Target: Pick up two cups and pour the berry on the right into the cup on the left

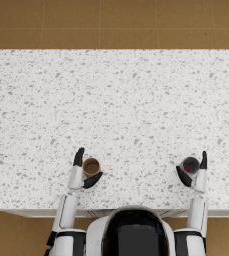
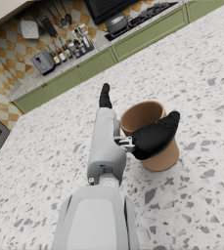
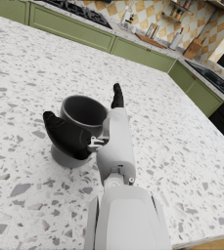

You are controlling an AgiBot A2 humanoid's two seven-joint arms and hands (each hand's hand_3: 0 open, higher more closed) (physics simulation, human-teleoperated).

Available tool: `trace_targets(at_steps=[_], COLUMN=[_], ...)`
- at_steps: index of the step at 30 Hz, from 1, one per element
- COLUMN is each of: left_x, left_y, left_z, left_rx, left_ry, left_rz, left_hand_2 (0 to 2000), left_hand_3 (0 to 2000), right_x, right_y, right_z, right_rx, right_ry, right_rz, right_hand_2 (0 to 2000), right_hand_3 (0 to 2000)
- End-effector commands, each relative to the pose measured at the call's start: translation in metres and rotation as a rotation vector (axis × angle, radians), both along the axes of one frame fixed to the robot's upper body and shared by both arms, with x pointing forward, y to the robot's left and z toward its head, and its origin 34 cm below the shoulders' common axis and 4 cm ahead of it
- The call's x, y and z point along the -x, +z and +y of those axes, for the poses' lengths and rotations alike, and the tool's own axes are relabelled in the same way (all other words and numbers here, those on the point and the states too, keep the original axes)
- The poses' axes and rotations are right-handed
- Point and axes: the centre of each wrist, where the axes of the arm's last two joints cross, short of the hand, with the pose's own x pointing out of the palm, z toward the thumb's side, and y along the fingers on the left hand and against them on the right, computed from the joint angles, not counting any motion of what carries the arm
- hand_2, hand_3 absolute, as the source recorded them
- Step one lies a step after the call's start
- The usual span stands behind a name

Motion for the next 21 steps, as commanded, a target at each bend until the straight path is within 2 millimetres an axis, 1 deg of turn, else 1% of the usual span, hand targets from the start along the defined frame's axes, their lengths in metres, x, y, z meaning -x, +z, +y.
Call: trace_targets(at_steps=[1, 9, 14, 15, 16, 19, 20, 21], left_x=[0.0, -0.001, -0.001, -0.002, -0.003, -0.003, -0.002, -0.002], left_y=[-0.005, -0.018, -0.026, -0.034, -0.035, -0.038, -0.034, -0.031], left_z=[-0.003, -0.009, -0.011, -0.011, -0.01, -0.01, -0.009, -0.01], left_rx=[0.002, 0.01, 0.007, 0.004, 0.003, -0.006, -0.009, -0.01], left_ry=[-0.008, -0.017, -0.022, -0.021, -0.023, -0.033, -0.033, -0.052], left_rz=[0.018, 0.061, 0.093, 0.123, 0.125, 0.134, 0.119, 0.109], left_hand_2=[0, 0, 0, 0, 0, 0, 1361, 2000], left_hand_3=[0, 0, 0, 0, 0, 0, 327, 653], right_x=[-0.001, -0.005, -0.006, -0.007, -0.008, -0.008, -0.007, -0.008], right_y=[-0.004, -0.016, -0.03, -0.037, -0.039, -0.038, -0.034, -0.033], right_z=[-0.001, -0.001, -0.002, -0.002, -0.002, 0.0, 0.0, -0.001], right_rx=[-0.004, -0.021, -0.035, -0.041, -0.043, -0.041, -0.038, -0.037], right_ry=[-0.003, 0.018, 0.076, 0.07, 0.054, 0.028, 0.019, 0.01], right_rz=[0.015, 0.058, 0.118, 0.141, 0.146, 0.137, 0.122, 0.116], right_hand_2=[0, 0, 0, 0, 0, 0, 0, 1361], right_hand_3=[0, 0, 0, 0, 0, 0, 0, 327])
